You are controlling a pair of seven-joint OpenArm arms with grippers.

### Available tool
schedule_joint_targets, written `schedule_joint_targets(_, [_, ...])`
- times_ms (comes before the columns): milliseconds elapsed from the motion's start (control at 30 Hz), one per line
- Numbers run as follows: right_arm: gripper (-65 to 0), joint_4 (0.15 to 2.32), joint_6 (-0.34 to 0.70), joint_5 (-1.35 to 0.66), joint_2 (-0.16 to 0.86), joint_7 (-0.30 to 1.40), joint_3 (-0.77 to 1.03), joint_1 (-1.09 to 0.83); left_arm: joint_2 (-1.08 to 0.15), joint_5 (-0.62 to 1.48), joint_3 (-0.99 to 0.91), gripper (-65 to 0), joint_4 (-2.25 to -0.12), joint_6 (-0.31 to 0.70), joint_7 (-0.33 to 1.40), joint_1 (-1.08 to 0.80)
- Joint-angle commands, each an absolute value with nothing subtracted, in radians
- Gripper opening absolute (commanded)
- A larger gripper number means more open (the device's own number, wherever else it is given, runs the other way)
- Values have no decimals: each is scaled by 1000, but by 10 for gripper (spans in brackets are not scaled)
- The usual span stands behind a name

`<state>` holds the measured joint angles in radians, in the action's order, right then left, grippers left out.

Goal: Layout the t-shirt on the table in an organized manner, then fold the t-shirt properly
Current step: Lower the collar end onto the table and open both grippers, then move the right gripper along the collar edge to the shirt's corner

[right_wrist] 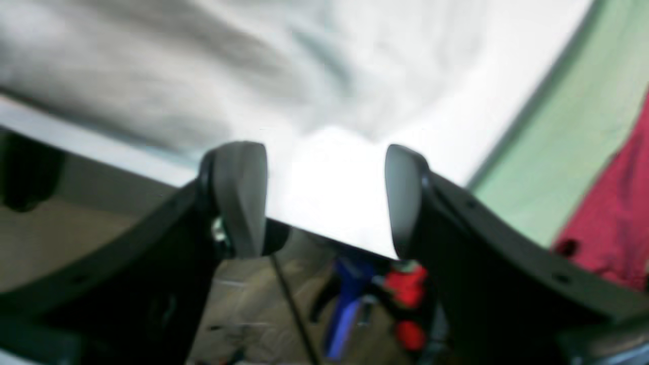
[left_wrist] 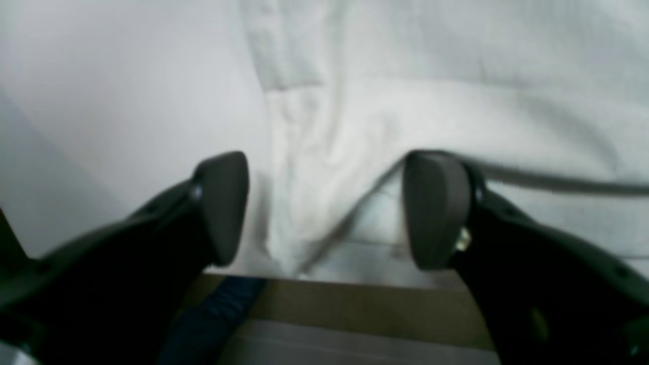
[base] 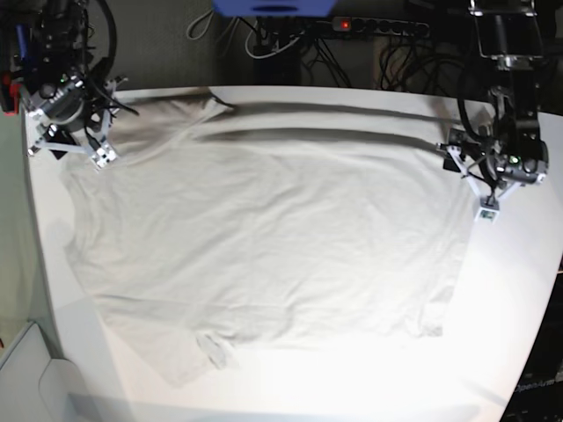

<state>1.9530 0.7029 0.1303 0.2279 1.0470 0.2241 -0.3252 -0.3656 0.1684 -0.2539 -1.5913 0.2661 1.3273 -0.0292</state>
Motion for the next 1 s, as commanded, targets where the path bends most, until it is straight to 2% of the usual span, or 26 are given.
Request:
schedule_joint_targets(0, [-278, 1968, 698, 133, 223, 1036, 229, -314, -378, 165, -260, -183, -1606, 265, 1323, -15])
schedule_joint_targets(633, [-279, 1954, 698, 133, 105, 1036, 229, -357, -375, 165, -260, -178, -1604, 265, 1326, 4])
schedule_joint_targets(967, [-281, 1813, 698, 130, 97, 990, 232, -346, -375, 165, -262, -178, -1603, 265, 1323, -18])
